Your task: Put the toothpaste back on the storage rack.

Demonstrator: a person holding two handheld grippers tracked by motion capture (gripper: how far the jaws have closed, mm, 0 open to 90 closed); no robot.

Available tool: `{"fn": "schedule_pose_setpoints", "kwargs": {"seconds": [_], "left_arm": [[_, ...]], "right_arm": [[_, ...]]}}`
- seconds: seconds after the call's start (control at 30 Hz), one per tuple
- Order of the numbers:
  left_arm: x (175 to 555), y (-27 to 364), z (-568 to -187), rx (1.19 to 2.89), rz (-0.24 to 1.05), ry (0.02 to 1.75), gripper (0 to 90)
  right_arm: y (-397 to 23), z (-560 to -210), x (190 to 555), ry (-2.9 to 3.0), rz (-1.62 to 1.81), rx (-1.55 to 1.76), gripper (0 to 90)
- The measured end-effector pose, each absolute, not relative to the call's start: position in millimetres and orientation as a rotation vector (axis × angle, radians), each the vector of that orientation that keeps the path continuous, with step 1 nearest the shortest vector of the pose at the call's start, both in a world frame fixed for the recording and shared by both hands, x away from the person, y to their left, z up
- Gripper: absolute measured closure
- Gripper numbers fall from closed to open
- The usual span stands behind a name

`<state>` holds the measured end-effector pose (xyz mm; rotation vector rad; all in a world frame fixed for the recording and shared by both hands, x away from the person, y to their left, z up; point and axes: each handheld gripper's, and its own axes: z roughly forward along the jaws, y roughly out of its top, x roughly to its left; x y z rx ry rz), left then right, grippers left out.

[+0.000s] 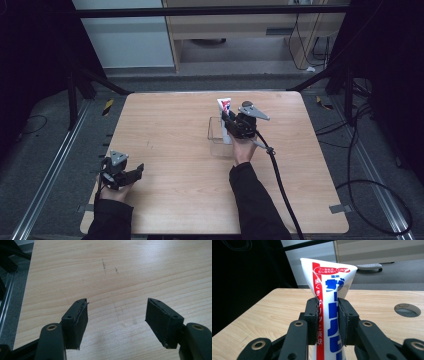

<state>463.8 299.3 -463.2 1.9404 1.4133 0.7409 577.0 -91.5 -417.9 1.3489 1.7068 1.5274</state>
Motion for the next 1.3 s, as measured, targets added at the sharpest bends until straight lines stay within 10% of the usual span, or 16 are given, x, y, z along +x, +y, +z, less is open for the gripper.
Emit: {"fn": "schedule_pose_setpoints", "kwargs": {"seconds": [1.3], "left_arm": [[464, 298, -464, 1.950, 0.741, 1.413, 33.1]], "right_arm": [[-107, -432, 555, 1.992, 1.352, 1.313, 62.8]]}}
